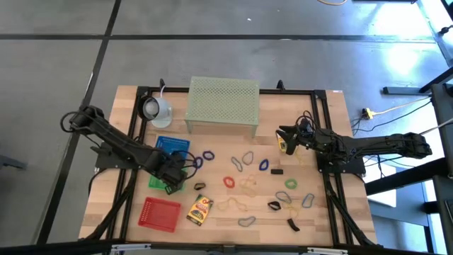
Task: Pick & Place Office Desk Supplies
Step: Put the yellow spring keychain into the green bin, then put the blue spring keychain into the green bin
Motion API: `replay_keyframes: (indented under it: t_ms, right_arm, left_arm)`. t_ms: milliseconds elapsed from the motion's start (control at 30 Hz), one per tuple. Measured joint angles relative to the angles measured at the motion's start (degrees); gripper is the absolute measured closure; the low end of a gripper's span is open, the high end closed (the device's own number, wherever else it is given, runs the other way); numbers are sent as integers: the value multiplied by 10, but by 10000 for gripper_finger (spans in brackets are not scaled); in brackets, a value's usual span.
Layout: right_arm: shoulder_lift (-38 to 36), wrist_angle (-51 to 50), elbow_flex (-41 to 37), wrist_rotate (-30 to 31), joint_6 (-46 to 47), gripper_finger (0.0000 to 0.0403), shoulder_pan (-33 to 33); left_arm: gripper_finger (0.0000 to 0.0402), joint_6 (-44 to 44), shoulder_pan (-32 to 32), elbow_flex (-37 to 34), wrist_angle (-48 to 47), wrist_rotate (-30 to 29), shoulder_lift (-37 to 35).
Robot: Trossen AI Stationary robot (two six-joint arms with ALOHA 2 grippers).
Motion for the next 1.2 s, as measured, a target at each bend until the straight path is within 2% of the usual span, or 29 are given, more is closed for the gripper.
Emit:
replay_keyframes:
  t_ms: [333,967,1200]
  right_arm:
    - [0,0,0,0,0,256,0]
    - [0,0,0,0,0,256,0]
    - [0,0,0,0,0,256,0]
  left_arm:
    - [384,20,5,-52,117,1,0]
    - [299,15,5,-53,137,2,0]
    - [281,91,23,-11,137,0,0]
